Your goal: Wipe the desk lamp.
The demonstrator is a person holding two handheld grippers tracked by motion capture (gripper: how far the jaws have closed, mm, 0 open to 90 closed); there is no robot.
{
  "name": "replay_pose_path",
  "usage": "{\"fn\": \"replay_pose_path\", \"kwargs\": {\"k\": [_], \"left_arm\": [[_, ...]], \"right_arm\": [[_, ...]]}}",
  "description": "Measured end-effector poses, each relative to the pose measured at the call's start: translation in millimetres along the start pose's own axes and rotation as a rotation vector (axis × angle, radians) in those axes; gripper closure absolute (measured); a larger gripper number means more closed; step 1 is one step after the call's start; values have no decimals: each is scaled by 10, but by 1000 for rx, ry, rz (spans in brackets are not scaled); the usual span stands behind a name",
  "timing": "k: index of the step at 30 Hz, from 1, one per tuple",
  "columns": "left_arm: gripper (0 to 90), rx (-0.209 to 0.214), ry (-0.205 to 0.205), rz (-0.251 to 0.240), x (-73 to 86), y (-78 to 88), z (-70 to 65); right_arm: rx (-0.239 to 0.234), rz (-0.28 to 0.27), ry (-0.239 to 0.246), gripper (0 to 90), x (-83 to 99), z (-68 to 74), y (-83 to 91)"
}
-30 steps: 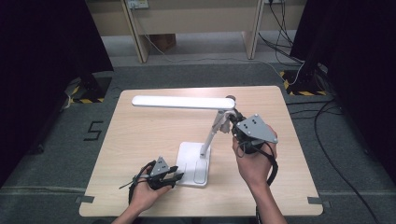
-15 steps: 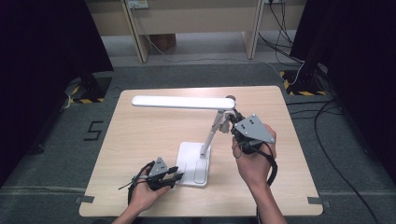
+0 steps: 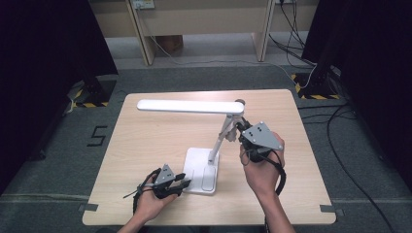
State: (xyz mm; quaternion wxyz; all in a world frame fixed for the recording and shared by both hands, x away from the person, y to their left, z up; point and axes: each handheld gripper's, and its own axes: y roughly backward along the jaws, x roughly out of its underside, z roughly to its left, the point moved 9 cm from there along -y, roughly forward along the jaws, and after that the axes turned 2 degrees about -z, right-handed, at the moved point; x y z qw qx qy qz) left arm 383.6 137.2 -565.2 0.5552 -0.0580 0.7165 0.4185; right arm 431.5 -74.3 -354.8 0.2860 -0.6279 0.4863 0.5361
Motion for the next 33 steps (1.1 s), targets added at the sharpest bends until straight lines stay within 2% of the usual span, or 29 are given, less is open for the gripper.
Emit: {"fn": "replay_pose_path", "kwargs": {"k": [11,15,20,25,33], "left_arm": [[642,4,5,4,-3,-3,-5],[673,9,11,7,-8,-6,-18],[777,21,15,17,-13,-8,-51],[808,20,34,16,-16,-13,-37],[828,17,28,17,-15,-12,-43]], "right_arm": [[-7,10,6,842,30,25,-8],[-8,10,4,842,31,22,-11],[-11,11,1,842,31,20,-7],[-11,11,6,842,32,18,-7],[-16,19,3,842,51,32,-11]]}}
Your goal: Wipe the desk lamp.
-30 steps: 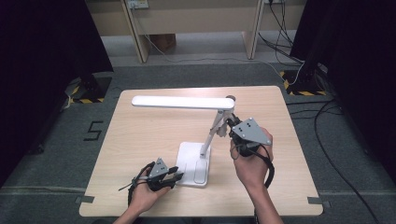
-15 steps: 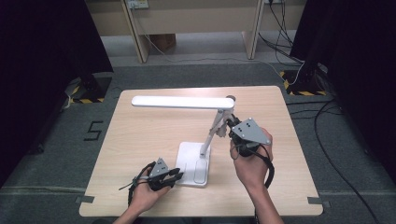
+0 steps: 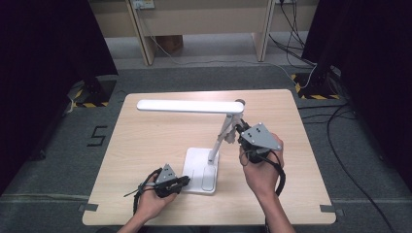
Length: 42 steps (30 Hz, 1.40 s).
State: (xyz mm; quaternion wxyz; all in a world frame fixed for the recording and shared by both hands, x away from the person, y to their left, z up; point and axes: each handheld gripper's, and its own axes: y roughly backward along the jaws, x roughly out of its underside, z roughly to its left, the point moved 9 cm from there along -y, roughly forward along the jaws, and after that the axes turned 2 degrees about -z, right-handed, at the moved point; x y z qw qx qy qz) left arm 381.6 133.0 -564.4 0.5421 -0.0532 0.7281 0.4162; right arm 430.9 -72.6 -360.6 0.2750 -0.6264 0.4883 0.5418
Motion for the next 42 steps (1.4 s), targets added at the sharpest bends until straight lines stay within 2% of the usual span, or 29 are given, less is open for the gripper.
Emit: {"fn": "replay_pose_path", "kwargs": {"k": [18,42], "left_arm": [[830,2,-7,-3,4,2,-4],[830,-2,-8,-8,2,-3,-6]], "right_arm": [[-8,15,0,842,83,52,-18],[-32,63,-7,842,316,170,-95]]}}
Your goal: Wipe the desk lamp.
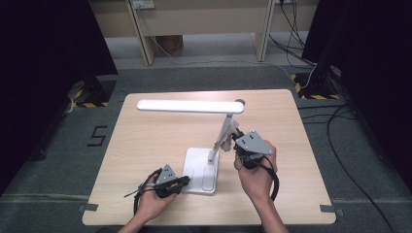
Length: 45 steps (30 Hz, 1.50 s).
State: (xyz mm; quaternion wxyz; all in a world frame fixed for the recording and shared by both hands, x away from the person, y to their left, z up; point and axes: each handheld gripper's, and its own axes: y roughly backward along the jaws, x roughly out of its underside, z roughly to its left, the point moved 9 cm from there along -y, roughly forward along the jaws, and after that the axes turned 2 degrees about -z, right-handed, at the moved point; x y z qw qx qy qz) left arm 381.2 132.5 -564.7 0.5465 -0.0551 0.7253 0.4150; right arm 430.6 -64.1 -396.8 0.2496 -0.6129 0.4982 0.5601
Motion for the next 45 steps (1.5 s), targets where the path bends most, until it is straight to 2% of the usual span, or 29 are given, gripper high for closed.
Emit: {"fn": "replay_pose_path", "kwargs": {"k": [4,41,45], "left_arm": [[830,-1,1,-1,-1,-1,0],[830,2,4,-4,-1,-3,1],[830,1,4,-5,-1,-3,1]], "right_arm": [[-3,12,-14,842,46,28,-15],[-41,82,9,841,357,180,-129],[-43,90,-4,841,388,199,-137]]}}
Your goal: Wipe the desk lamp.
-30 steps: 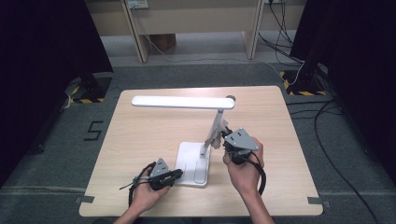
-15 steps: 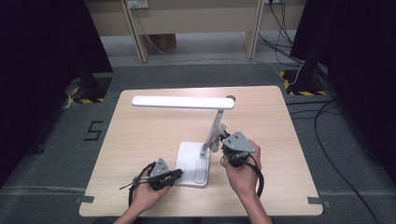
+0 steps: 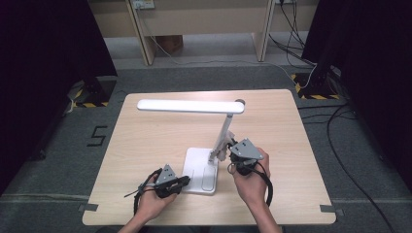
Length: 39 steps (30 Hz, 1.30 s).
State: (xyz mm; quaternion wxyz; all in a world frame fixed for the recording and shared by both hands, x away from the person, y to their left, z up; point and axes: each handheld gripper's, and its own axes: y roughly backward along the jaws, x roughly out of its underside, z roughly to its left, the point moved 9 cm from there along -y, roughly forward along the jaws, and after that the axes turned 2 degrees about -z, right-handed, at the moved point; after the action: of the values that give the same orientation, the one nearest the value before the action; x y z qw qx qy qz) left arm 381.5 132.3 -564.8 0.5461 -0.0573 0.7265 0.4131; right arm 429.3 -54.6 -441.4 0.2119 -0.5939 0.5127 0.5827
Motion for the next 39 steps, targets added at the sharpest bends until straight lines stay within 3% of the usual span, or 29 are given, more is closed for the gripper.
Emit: {"fn": "replay_pose_path", "kwargs": {"k": [39], "left_arm": [[830,-2,-1,-1,1,1,-1]], "right_arm": [[-30,57,5,842,224,93,-137]]}}
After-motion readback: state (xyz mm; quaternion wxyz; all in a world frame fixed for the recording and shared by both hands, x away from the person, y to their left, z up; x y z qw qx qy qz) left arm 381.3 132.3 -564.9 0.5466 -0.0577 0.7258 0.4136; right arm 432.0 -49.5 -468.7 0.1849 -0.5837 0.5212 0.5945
